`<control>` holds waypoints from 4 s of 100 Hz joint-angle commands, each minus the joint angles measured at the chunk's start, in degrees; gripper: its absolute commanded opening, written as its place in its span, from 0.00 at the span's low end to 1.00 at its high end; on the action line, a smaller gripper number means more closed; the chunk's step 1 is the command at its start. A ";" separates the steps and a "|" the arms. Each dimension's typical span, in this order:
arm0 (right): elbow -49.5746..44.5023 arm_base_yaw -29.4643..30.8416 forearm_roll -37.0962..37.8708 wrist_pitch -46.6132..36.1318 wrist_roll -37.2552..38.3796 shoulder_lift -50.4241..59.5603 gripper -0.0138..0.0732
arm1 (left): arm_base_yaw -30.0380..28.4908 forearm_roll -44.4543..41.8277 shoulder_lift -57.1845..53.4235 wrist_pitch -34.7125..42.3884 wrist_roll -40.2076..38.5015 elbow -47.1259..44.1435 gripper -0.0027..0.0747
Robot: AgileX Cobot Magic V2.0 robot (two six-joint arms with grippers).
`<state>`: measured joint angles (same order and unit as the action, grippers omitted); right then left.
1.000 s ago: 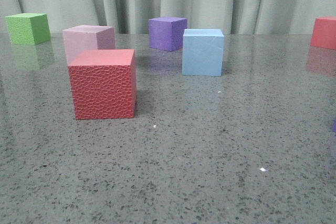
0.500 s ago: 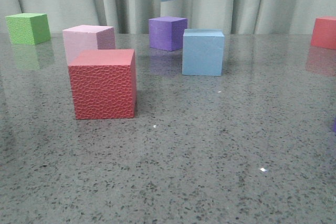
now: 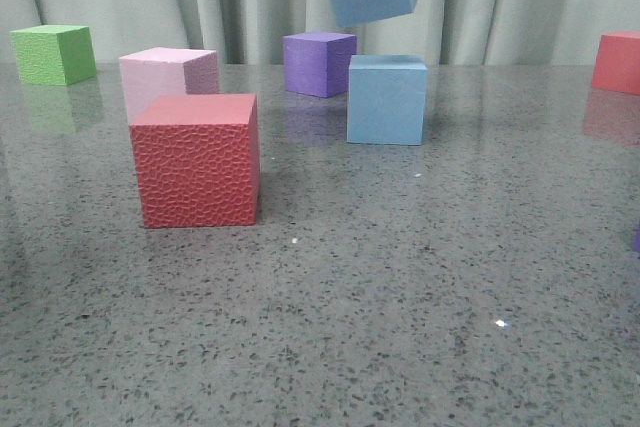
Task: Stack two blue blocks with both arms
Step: 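Lift the light blue cube with the left gripper toward the placed blue cube, then lower the held blue cube onto the placed blue cube with the left gripper, then open the left gripper and raise it off the stacked cubes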
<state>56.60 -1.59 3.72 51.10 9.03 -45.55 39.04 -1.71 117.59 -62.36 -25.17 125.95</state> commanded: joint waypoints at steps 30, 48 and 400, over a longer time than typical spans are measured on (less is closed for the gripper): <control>1.45 0.30 0.23 -4.06 -0.32 0.34 0.85 | 1.02 -1.50 -3.34 2.61 -1.65 1.94 0.33; 1.45 0.30 0.23 -4.06 -0.32 0.34 0.85 | 1.02 -1.50 -2.38 2.33 -1.65 1.94 0.33; 1.45 0.30 0.29 -2.95 -0.32 0.34 0.85 | -7.64 0.99 -2.89 -10.85 13.37 22.05 0.78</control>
<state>56.60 -1.59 3.63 51.41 9.03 -45.55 32.39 -1.00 119.69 -72.84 -13.37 146.14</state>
